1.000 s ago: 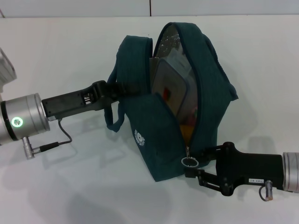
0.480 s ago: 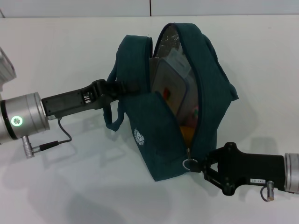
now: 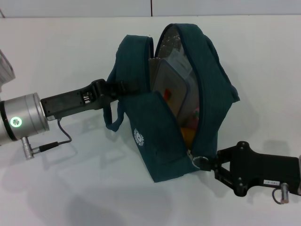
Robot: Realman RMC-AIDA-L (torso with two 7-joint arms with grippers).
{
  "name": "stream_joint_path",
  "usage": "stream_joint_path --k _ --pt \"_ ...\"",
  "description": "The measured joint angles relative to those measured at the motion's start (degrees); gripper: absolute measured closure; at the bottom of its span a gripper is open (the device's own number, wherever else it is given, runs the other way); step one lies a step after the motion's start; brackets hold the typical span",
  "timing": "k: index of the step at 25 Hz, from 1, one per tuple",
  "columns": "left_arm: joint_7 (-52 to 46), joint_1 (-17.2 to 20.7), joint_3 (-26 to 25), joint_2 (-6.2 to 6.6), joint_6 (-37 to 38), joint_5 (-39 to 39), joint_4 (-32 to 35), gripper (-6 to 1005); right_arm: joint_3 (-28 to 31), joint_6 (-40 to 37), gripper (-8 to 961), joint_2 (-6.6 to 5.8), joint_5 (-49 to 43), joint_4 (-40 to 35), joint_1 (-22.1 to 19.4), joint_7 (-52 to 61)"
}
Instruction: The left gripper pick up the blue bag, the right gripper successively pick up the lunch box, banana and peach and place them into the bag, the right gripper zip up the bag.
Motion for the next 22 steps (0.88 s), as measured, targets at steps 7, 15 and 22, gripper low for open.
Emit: stream_joint_path --k 7,15,22 --pt "0.04 0.06 0.0 0.0 0.0 -0.02 0.0 911 3.33 -4.81 944 -0.66 -0.31 -1.39 -1.96 -1.15" --pt "0.43 0.09 0.03 0.0 0.01 -0.04 0.0 908 5.51 -6.57 944 -0.02 -0.32 -1.76 -2.15 -2.6" --pt "4.79 0.28 -0.1 -0.1 -0.66 -2.53 -2.16 904 5.4 -6.17 945 0.16 -0.33 -1.78 -1.8 -2.84"
